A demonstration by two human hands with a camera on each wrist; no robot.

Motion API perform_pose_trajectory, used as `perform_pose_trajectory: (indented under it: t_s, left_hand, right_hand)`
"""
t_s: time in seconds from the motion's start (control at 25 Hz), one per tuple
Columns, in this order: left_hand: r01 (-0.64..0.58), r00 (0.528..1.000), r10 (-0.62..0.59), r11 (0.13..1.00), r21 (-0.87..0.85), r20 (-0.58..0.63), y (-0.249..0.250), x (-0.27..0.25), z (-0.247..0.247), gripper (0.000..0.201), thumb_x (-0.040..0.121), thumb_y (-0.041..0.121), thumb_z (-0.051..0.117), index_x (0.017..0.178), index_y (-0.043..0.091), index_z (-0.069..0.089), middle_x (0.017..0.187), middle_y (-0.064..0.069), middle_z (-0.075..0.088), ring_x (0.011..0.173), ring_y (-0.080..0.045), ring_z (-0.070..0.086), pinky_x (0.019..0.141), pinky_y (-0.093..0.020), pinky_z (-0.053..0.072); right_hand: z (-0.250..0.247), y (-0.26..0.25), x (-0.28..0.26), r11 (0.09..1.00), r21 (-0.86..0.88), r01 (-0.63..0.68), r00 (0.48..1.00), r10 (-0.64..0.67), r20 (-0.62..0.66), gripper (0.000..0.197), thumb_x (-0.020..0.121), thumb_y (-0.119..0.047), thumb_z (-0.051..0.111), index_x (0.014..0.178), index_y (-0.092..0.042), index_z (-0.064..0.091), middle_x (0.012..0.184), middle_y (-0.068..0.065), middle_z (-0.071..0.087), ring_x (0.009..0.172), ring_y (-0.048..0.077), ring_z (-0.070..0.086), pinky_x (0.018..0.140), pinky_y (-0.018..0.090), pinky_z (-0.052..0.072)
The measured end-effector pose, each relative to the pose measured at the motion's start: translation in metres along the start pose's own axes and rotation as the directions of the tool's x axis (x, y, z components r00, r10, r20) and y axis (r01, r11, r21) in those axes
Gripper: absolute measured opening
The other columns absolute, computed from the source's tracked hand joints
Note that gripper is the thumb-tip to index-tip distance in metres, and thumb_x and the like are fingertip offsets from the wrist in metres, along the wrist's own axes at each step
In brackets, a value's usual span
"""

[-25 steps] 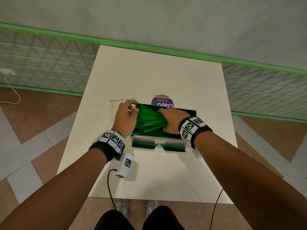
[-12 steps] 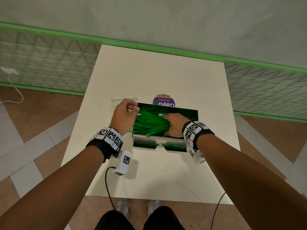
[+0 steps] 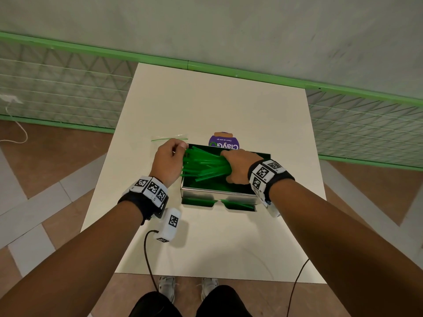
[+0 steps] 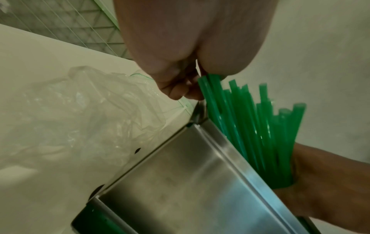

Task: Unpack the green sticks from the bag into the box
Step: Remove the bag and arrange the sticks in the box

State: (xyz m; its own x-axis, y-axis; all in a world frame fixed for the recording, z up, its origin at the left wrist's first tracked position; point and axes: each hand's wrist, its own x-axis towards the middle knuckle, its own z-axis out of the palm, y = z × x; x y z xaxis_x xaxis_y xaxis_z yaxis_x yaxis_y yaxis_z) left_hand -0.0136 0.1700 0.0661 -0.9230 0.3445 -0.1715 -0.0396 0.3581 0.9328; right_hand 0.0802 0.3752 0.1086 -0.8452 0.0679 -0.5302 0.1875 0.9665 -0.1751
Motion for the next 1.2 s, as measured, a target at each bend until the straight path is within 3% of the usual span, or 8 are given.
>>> perform_pose_trajectory:
  t_s: [0.2, 0.4, 0.52, 0.68, 0.8, 0.96, 1.08, 1.2]
  left_hand:
    - [0.031, 0.996, -0.043, 0.989, 0.148, 0.08, 0.011, -0.009, 0.014, 0.032, 0.104, 0.044, 0.041, 0.107, 0.013, 0.046, 0.077, 0.0, 0.056, 0.063, -0.018, 0.053, 0.06, -0.033, 0.041]
    - [0.121, 0.983, -0.142, 0.977, 0.174, 0.113, 0.022, -0.011, 0.013, 0.028, 0.107, 0.042, 0.026, 0.113, 0.018, 0.037, 0.068, -0.003, 0.048, 0.059, -0.02, 0.048, 0.056, -0.033, 0.034]
    - [0.085, 0.974, -0.124, 0.976, 0.199, 0.191, 0.009, -0.008, 0.008, 0.032, 0.106, 0.045, 0.027, 0.117, 0.017, 0.036, 0.076, -0.013, 0.057, 0.066, -0.025, 0.056, 0.06, -0.034, 0.041]
    - [0.078, 0.966, -0.107, 0.989, 0.129, 0.234, -0.003, -0.01, 0.012, 0.066, 0.093, 0.072, 0.03, 0.132, 0.019, 0.034, 0.108, -0.016, 0.062, 0.085, -0.025, 0.065, 0.071, -0.034, 0.051]
    - [0.141, 0.98, -0.152, 0.986, 0.089, 0.131, 0.004, -0.008, 0.006, 0.039, 0.106, 0.048, 0.029, 0.125, 0.017, 0.043, 0.098, -0.002, 0.058, 0.085, -0.017, 0.057, 0.072, -0.026, 0.041]
    - [0.062, 0.981, -0.095, 0.98, 0.191, 0.17, 0.001, -0.008, 0.005, 0.037, 0.104, 0.038, 0.045, 0.133, 0.015, 0.043, 0.089, -0.002, 0.053, 0.073, -0.012, 0.053, 0.064, -0.023, 0.039]
    - [0.064, 0.986, -0.095, 0.974, 0.216, 0.139, 0.001, -0.006, 0.011, 0.042, 0.1, 0.047, 0.051, 0.127, 0.017, 0.042, 0.084, -0.003, 0.053, 0.07, -0.017, 0.055, 0.064, -0.03, 0.045]
    - [0.097, 0.991, -0.11, 0.982, 0.161, 0.076, 0.005, -0.004, 0.012, 0.035, 0.104, 0.048, 0.036, 0.118, 0.017, 0.044, 0.095, -0.006, 0.063, 0.081, -0.02, 0.061, 0.075, -0.036, 0.048]
  right_hand:
    - [0.002, 0.002, -0.002, 0.98, 0.19, 0.061, 0.998, -0.06, -0.012, 0.082, 0.08, -0.046, 0.078, 0.148, -0.023, 0.039, 0.134, 0.003, 0.059, 0.117, 0.024, 0.06, 0.096, 0.033, 0.049]
    - [0.009, -0.003, 0.0, 0.995, 0.035, 0.099, 0.995, -0.099, 0.011, 0.07, 0.099, -0.051, 0.05, 0.154, -0.015, 0.027, 0.141, 0.013, 0.05, 0.123, 0.031, 0.055, 0.1, 0.045, 0.048]
    - [0.006, -0.011, 0.0, 0.989, -0.029, 0.143, 0.988, -0.145, -0.062, 0.059, 0.104, -0.039, 0.042, 0.154, -0.011, 0.028, 0.137, 0.017, 0.053, 0.116, 0.034, 0.058, 0.097, 0.047, 0.049]
    - [0.005, -0.013, 0.002, 0.987, 0.027, 0.159, 0.987, -0.158, -0.015, 0.071, 0.097, -0.035, 0.058, 0.156, -0.016, 0.023, 0.144, 0.012, 0.047, 0.123, 0.031, 0.055, 0.1, 0.045, 0.049]
    - [0.008, -0.006, 0.001, 0.99, 0.087, 0.11, 0.992, -0.115, 0.054, 0.085, 0.088, -0.028, 0.067, 0.158, -0.016, 0.02, 0.148, 0.011, 0.043, 0.127, 0.029, 0.053, 0.103, 0.041, 0.048]
    - [0.015, -0.001, -0.001, 0.992, 0.102, 0.073, 0.989, -0.085, 0.118, 0.09, 0.09, -0.026, 0.064, 0.161, -0.016, 0.009, 0.153, 0.015, 0.038, 0.131, 0.032, 0.05, 0.105, 0.044, 0.047]
    - [0.013, -0.003, -0.003, 0.97, 0.201, 0.135, 0.99, -0.122, -0.076, 0.073, 0.095, -0.026, 0.064, 0.157, -0.014, 0.027, 0.148, 0.013, 0.047, 0.131, 0.03, 0.051, 0.109, 0.038, 0.043]
    - [0.008, -0.003, -0.007, 0.965, 0.207, 0.16, 0.976, -0.123, -0.18, 0.058, 0.103, -0.034, 0.051, 0.154, -0.013, 0.035, 0.15, 0.011, 0.05, 0.134, 0.028, 0.05, 0.11, 0.036, 0.039]
